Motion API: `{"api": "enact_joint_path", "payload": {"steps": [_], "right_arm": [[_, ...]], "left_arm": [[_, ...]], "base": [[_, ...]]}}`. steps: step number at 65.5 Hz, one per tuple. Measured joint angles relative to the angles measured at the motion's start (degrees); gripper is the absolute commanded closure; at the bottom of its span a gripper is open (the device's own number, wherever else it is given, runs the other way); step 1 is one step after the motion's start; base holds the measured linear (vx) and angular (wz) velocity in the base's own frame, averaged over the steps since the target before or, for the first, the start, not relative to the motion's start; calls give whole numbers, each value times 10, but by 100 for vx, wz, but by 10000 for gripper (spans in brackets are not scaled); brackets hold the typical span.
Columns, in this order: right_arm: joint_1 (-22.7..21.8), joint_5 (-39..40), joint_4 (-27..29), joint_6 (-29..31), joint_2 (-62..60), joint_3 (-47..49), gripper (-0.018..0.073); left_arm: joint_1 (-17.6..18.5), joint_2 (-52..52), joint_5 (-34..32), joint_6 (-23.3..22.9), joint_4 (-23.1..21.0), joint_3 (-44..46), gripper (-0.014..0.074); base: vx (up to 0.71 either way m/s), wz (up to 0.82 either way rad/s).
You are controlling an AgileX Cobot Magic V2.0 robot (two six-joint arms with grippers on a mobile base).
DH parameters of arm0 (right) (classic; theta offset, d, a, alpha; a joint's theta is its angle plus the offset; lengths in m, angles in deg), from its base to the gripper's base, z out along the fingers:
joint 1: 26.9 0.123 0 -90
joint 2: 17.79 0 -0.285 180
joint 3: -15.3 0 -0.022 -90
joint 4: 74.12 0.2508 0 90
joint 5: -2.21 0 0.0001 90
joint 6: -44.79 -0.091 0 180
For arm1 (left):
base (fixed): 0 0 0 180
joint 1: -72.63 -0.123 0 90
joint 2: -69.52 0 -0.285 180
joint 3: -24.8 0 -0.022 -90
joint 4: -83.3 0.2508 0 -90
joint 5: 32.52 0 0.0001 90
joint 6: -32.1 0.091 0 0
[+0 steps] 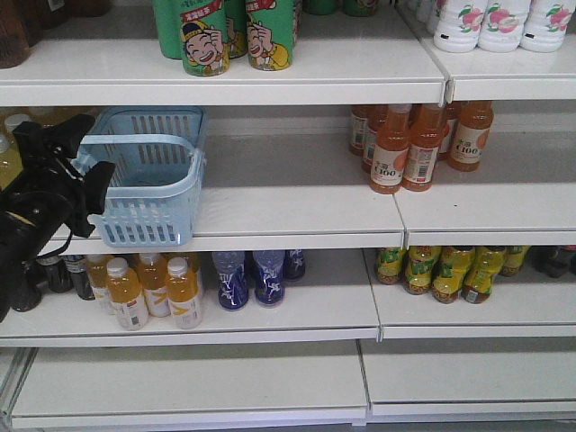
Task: Place coke in basket with both arms
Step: 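Reach the left gripper to the basket handle and grasp it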
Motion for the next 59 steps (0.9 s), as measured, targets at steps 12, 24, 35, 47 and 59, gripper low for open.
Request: {"api": "enact_joint_path", "payload": {"steps": [12,24,35,47,59], "right_arm": [[0,0,0,0,0,0,564],[0,0,0,0,0,0,564],[0,0,0,0,0,0,564],[0,0,0,0,0,0,564],[0,0,0,0,0,0,564]], "left_arm": [[0,61,14,-1,0,66,57],[0,96,43,-1,-3,111,57],[0,115,68,-1,-10,144,57],[0,140,92,-1,-15,183,58],[0,161,103,-1,-19,217,71]], "base": [[0,0],[0,0],[0,0],[0,0],[0,0]]}}
